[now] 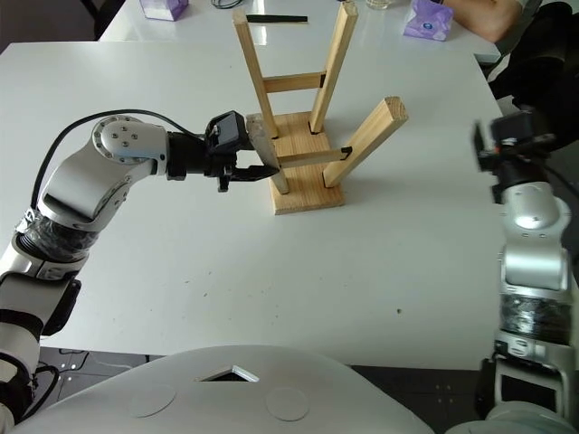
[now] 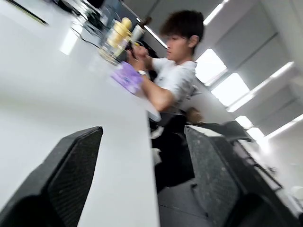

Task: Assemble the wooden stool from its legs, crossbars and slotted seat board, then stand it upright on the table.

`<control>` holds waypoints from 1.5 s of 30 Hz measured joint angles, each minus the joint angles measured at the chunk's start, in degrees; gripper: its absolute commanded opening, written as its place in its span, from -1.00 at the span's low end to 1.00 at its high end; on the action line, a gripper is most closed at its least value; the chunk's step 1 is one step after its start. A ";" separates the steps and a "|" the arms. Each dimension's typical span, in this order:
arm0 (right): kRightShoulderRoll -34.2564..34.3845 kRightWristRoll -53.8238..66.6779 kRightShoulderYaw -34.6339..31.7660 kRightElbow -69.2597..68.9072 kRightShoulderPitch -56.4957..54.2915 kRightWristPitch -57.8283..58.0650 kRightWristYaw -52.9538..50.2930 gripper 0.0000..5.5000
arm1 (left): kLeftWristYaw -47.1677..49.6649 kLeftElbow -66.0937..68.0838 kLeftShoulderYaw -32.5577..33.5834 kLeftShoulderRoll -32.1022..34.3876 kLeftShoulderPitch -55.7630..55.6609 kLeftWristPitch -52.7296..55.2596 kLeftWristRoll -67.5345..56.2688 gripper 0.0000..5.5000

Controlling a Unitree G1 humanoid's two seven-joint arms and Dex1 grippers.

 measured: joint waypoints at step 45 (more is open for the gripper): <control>17.17 -0.28 24.70 3.44 -8.63 -0.31 10.51 0.16 | 2.93 -8.90 -0.84 -4.19 10.07 14.25 -6.16 0.48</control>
